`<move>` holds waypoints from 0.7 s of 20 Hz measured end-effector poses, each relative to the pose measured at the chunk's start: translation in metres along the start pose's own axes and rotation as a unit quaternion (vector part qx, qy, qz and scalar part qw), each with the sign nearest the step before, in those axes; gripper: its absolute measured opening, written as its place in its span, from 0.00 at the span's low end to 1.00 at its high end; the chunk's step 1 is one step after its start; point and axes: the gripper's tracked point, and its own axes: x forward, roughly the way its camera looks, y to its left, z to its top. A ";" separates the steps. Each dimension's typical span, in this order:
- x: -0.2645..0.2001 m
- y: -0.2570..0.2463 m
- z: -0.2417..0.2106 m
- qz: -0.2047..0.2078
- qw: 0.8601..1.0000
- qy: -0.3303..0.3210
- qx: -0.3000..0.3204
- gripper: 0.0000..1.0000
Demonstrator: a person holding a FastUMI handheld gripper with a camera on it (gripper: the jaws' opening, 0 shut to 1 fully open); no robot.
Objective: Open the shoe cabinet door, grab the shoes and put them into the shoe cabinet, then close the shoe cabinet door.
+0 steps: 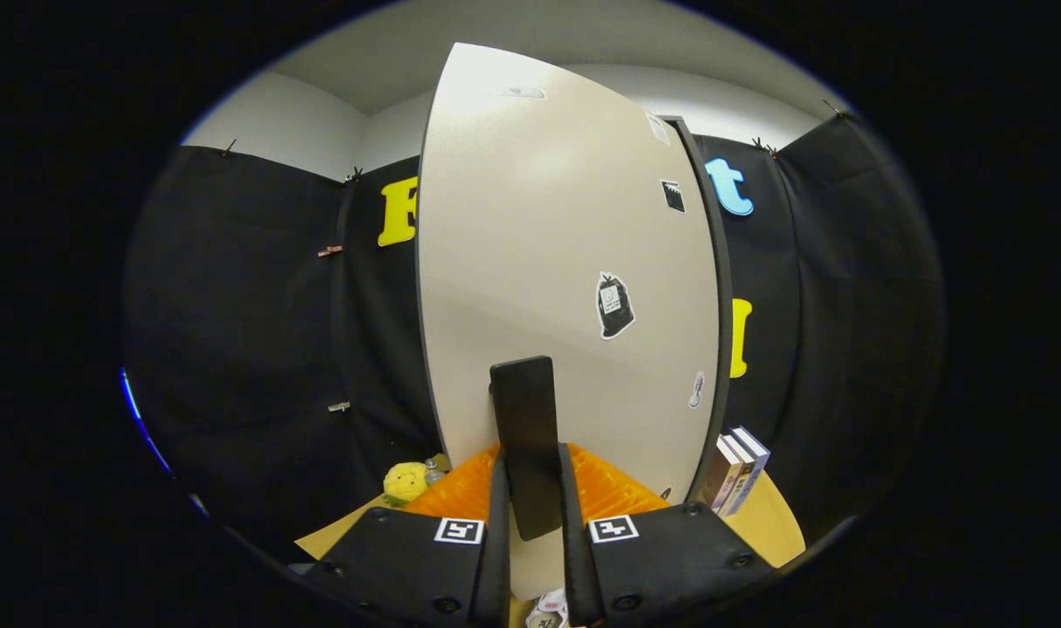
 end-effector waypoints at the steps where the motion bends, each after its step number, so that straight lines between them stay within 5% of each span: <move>1: -0.005 -0.004 0.000 -0.003 1.000 -0.001 0.000 0.29; 14: -0.047 -0.068 0.005 -0.060 0.998 -0.007 -0.002 0.28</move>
